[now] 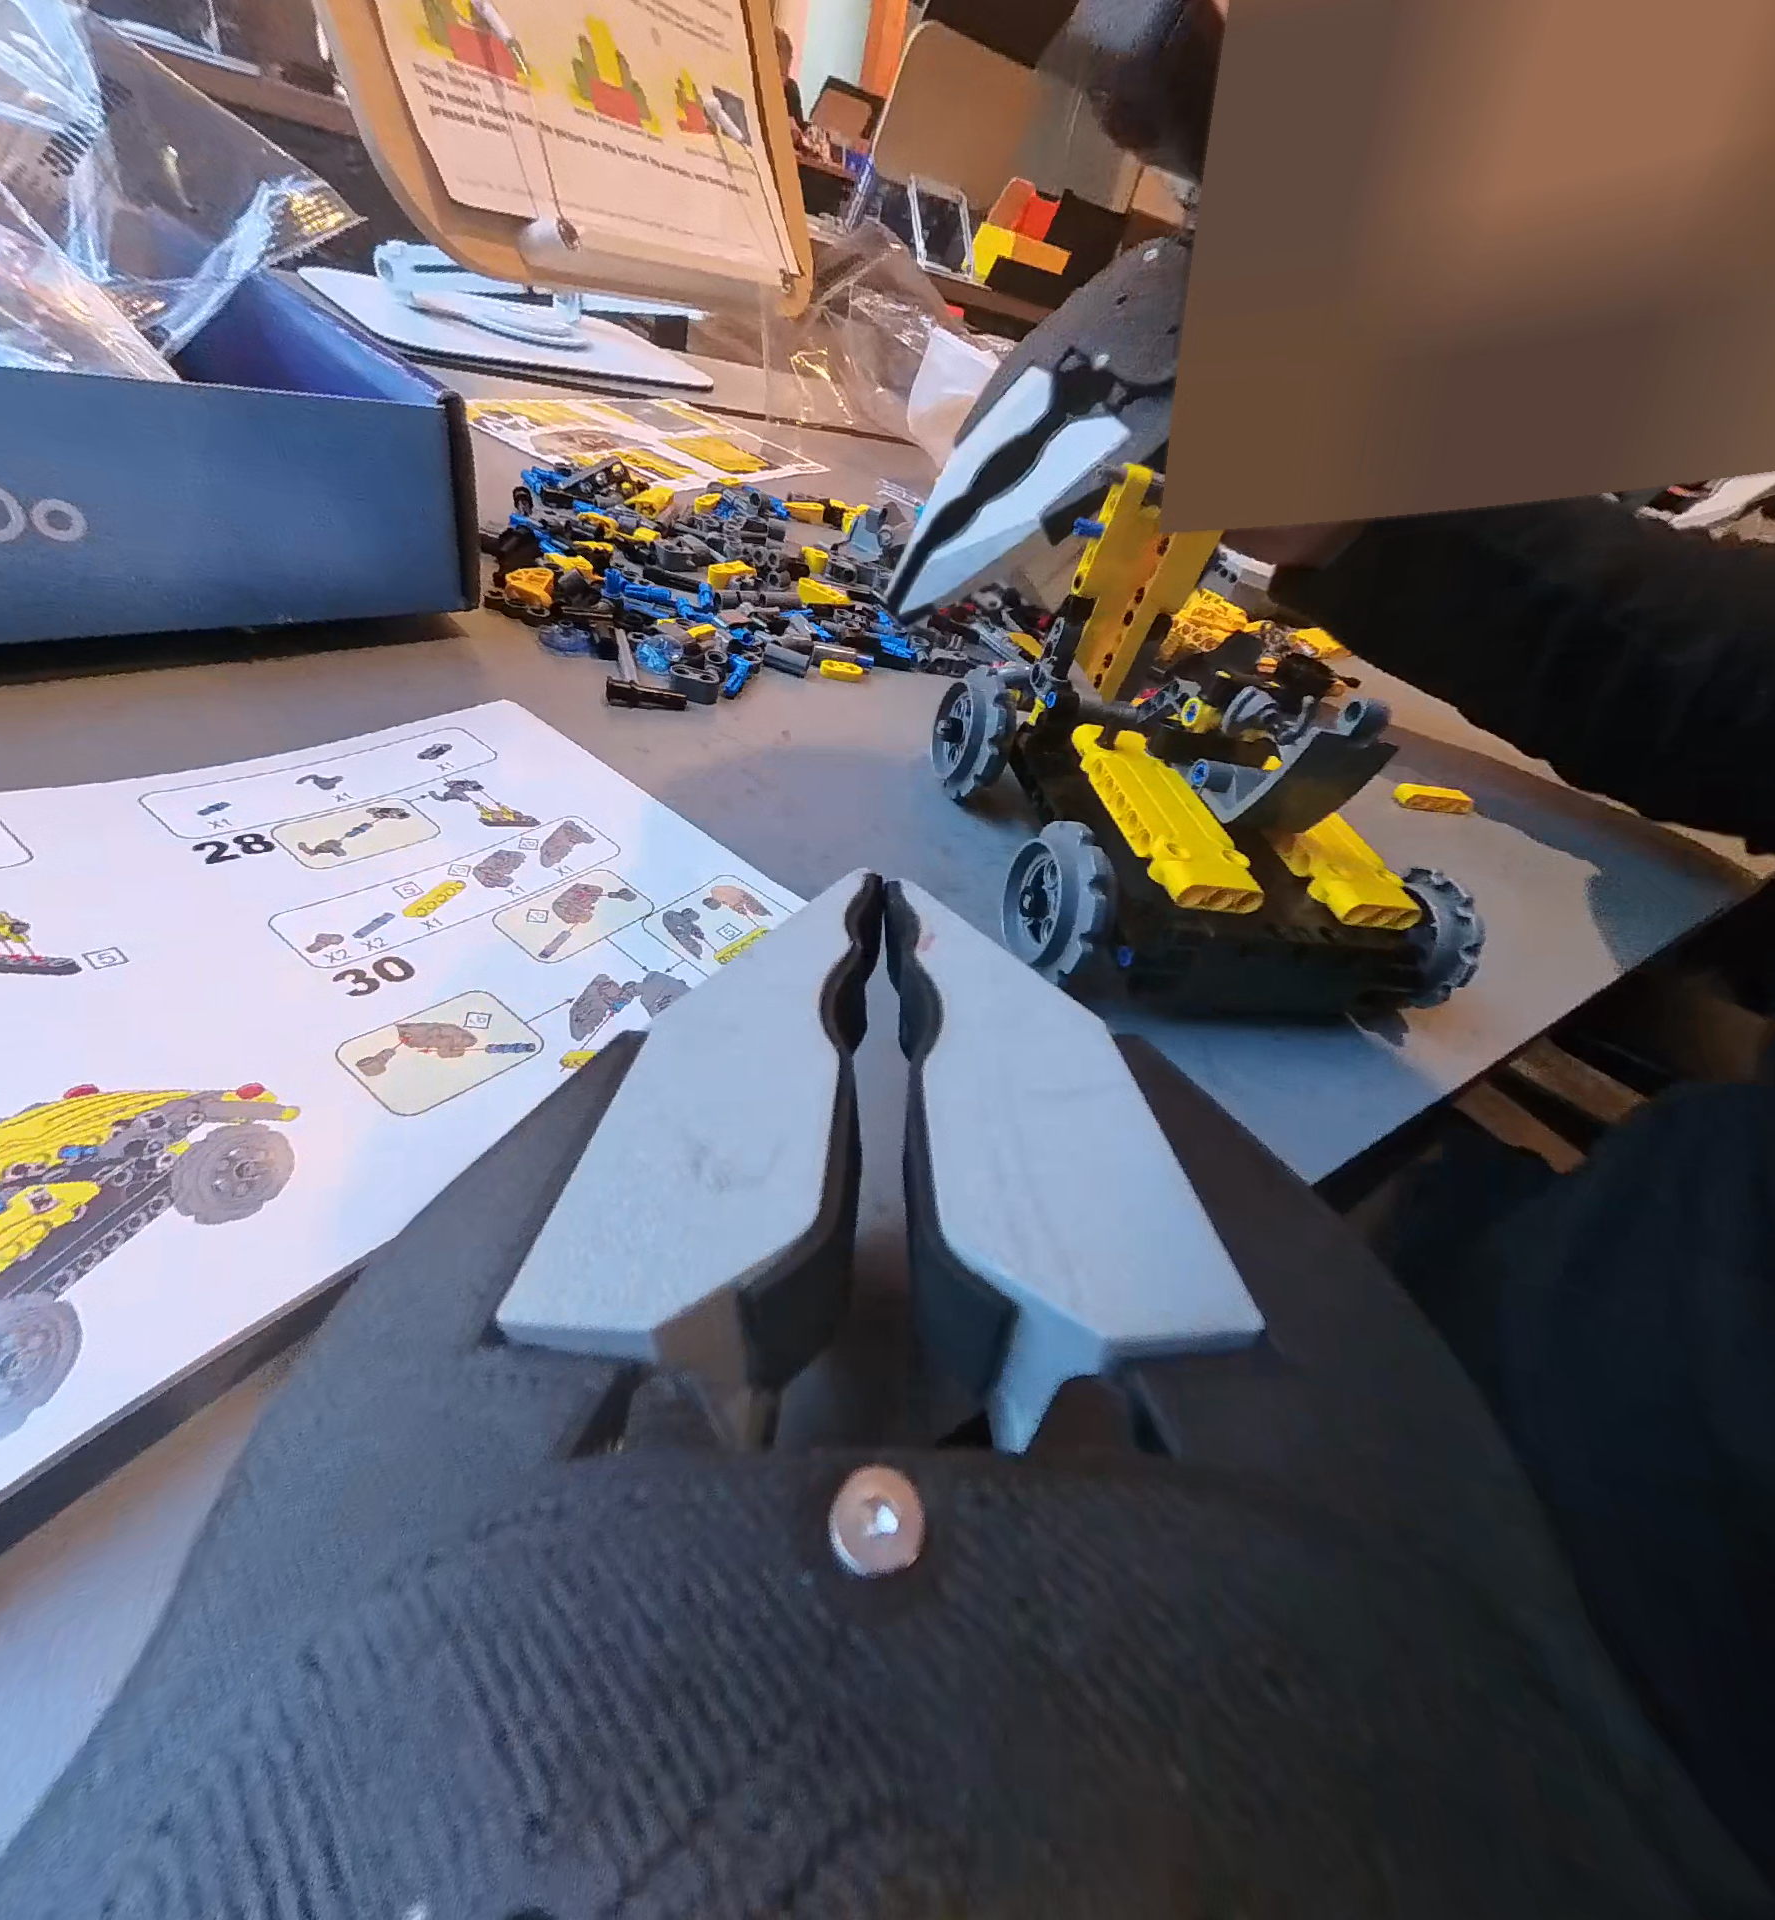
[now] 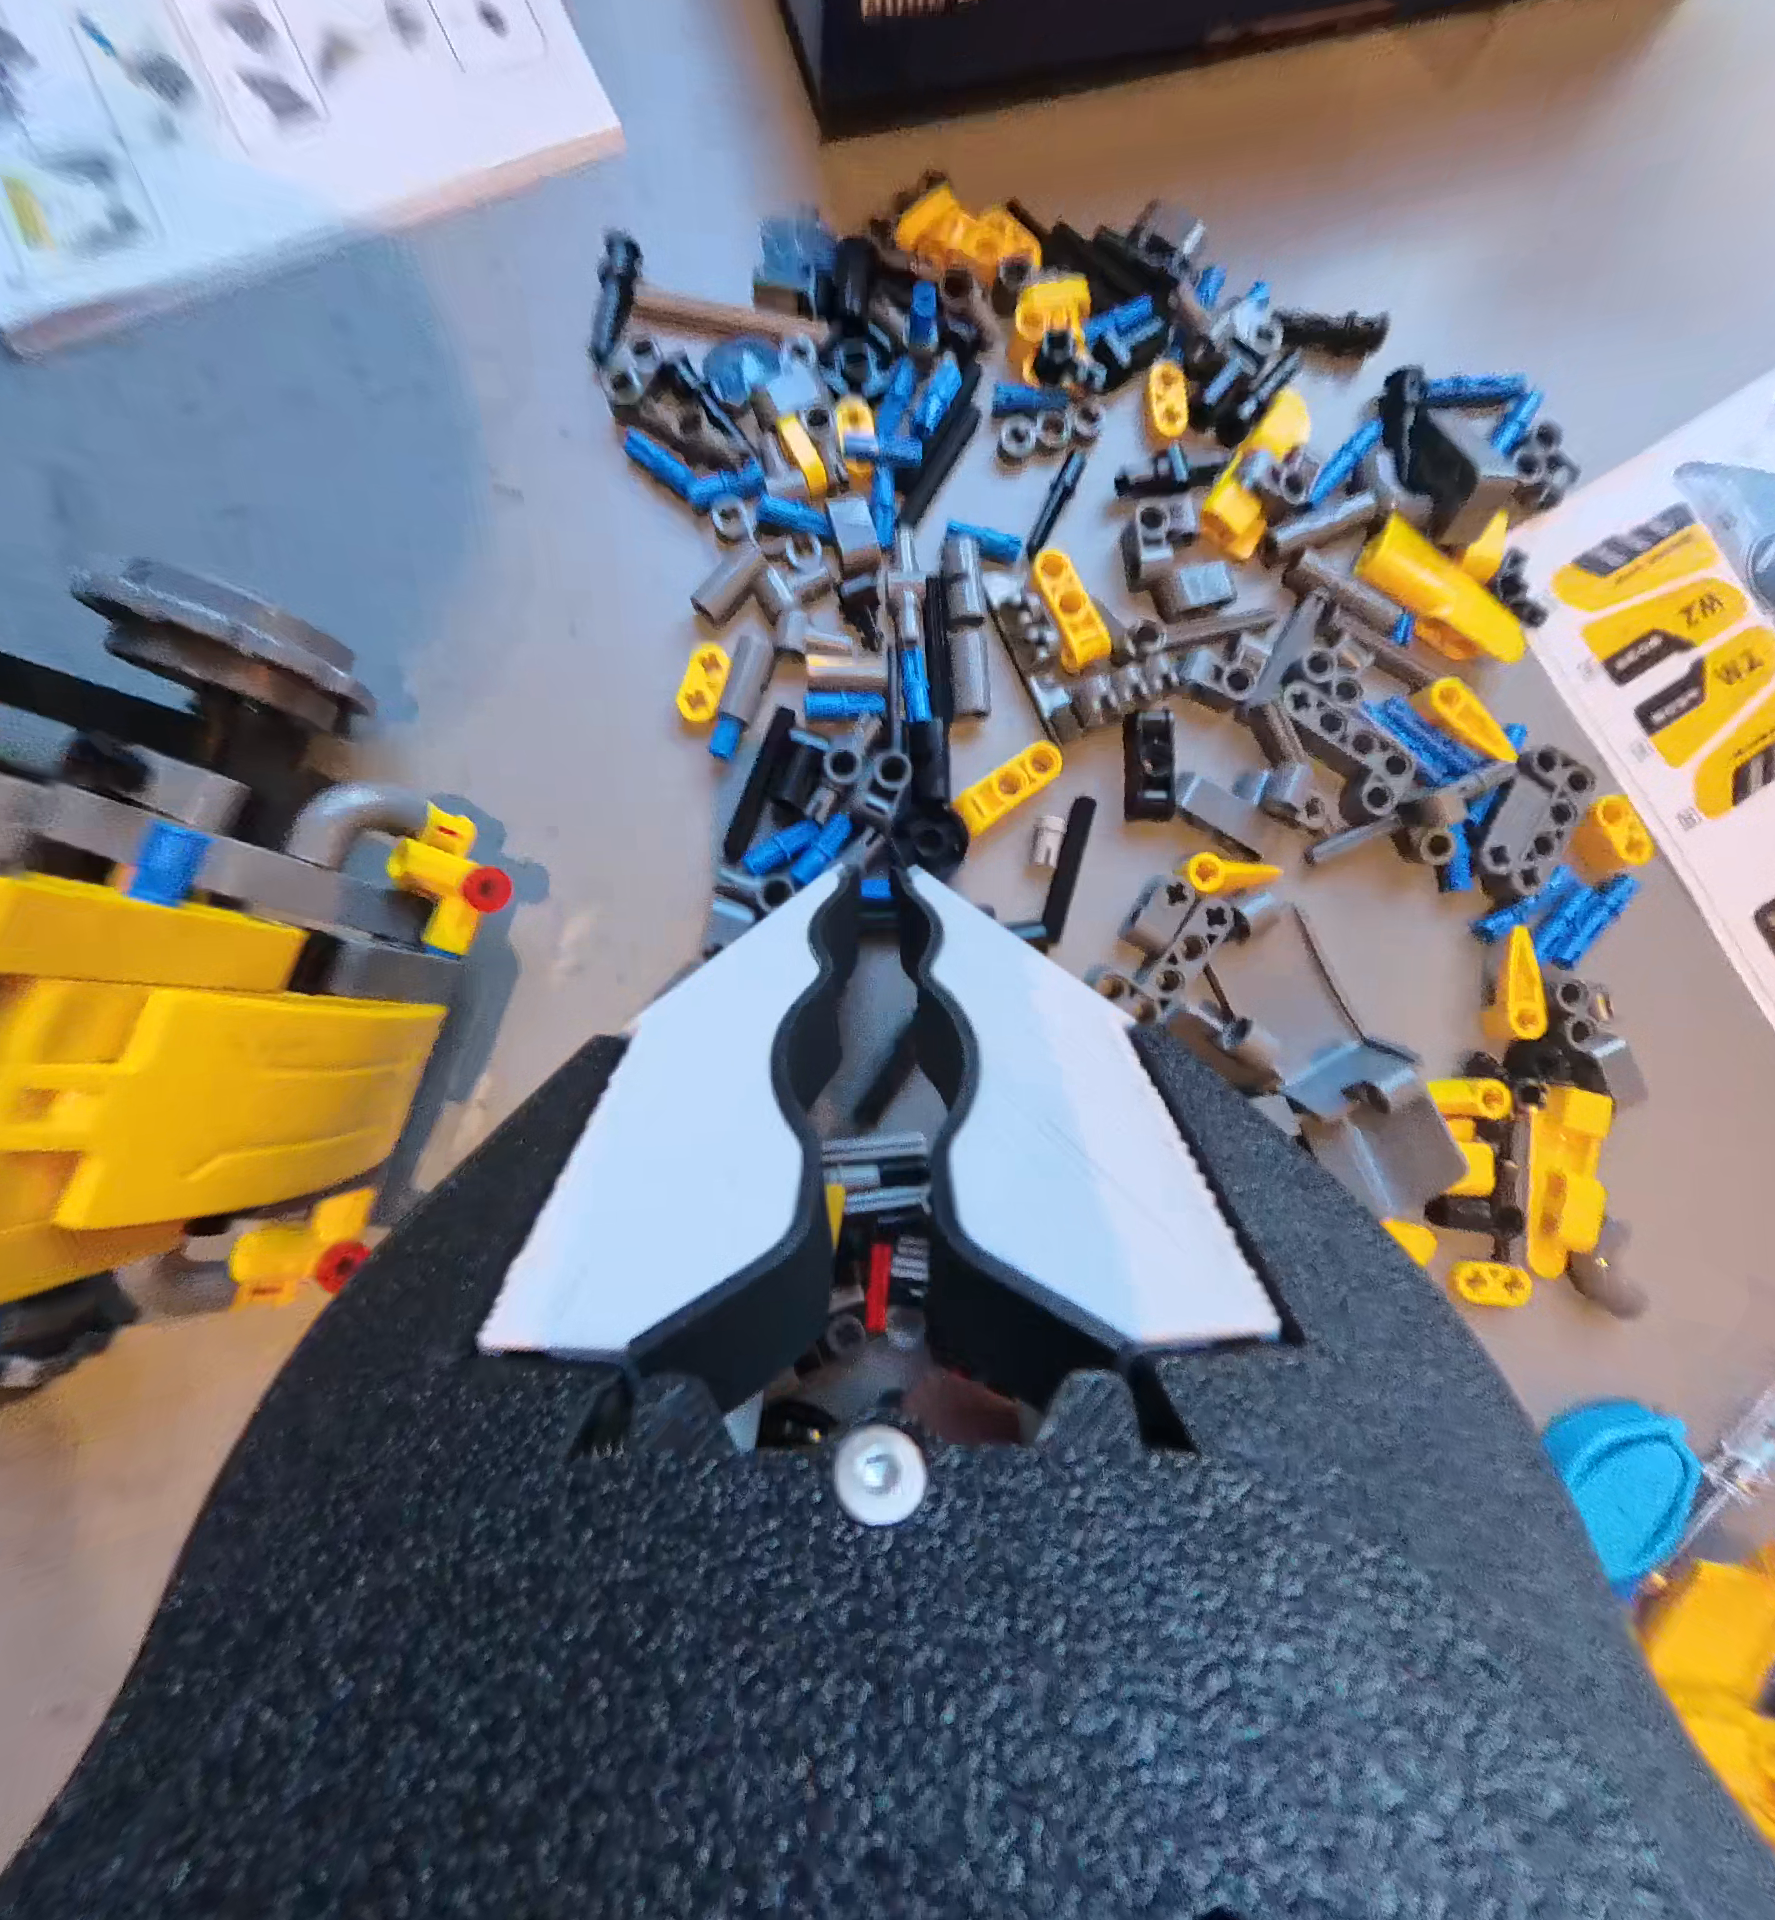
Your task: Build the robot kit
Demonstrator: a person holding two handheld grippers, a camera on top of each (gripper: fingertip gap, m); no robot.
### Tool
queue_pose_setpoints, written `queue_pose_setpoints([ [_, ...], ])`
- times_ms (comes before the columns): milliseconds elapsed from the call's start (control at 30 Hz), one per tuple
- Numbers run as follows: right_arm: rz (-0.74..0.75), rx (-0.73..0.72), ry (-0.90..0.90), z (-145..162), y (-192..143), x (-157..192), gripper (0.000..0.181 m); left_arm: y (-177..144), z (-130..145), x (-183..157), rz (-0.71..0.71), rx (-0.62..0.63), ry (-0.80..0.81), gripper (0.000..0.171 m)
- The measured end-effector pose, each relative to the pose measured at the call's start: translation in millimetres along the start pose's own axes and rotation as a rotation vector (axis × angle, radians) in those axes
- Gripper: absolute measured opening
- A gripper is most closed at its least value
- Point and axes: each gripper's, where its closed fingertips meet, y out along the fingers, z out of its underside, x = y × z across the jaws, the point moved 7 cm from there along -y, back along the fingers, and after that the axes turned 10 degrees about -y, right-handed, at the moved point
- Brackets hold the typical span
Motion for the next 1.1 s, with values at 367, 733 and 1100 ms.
queue_pose_setpoints([
  [367, 0.072, -0.030, 0.095, 2, -16, -19, 0.004, 0, 0, 1, 0.058, 0.030, -0.052, 0.000],
  [733, -0.012, -0.057, 0.157, -40, 15, -41, 0.012, 1, 0, 0, 0.056, 0.054, -0.058, 0.000],
  [1100, 0.019, 0.049, 0.076, -61, 35, -49, 0.014, 1, 0, 1, 0.076, 0.077, -0.089, 0.000],
])
